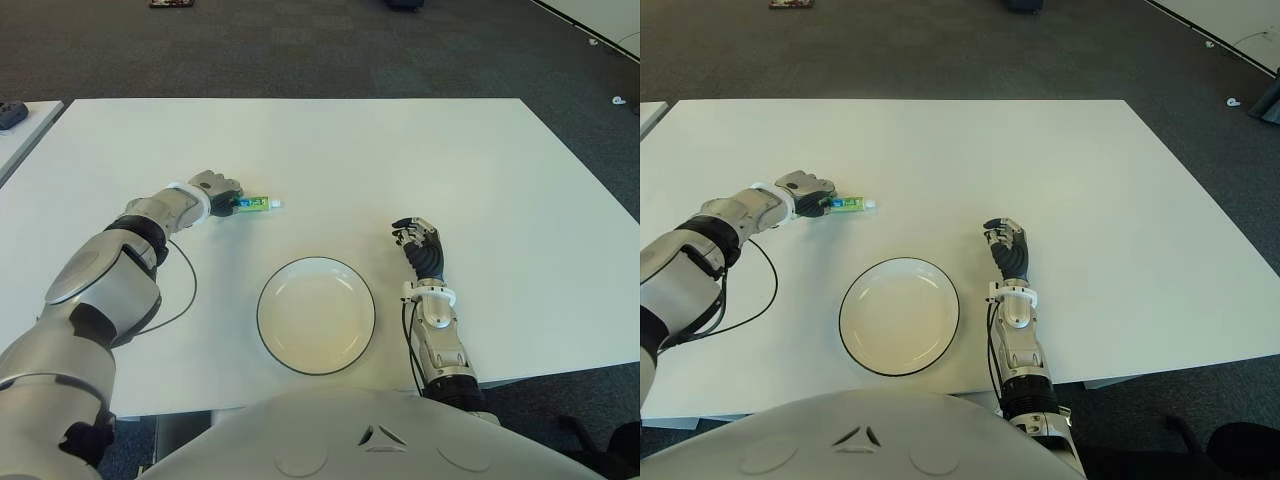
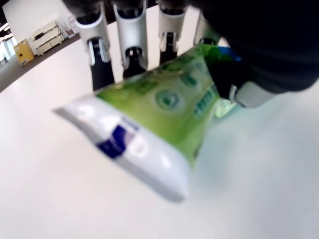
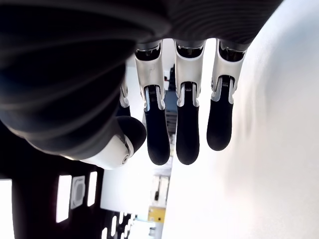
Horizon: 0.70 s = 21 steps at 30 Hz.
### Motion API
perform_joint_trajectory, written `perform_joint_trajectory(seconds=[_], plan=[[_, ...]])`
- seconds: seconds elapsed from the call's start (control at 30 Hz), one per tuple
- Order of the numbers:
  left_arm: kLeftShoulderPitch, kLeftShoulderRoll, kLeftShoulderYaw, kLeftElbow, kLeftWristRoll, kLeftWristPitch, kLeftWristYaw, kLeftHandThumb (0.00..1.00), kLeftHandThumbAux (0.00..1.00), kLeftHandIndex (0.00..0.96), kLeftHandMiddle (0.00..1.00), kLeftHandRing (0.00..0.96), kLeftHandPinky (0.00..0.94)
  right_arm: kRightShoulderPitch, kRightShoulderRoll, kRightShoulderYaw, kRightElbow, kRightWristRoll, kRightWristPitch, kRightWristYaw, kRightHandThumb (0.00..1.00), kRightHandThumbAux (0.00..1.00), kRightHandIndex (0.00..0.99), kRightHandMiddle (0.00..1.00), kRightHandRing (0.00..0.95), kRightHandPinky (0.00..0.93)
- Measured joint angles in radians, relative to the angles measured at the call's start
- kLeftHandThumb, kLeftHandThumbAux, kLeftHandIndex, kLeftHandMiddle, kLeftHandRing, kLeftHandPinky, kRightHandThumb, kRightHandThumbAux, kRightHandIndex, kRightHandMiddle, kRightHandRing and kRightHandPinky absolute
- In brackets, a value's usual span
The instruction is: Put the toothpaste on the table into the plate.
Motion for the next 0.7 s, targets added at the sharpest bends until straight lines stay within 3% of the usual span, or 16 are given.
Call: perform_joint_trajectory(seconds=[0.7], plan=[[0.016,0.012,0.055,-0.017,-0.026,-0.001,-0.016,0.715,0.703,0.431,0.852,0.874,0.883,0.000,0.001,-0.001,0.001,0.005,-0.015,0.012,0.705,0.730,0.420,0.434,0.434,0.457]])
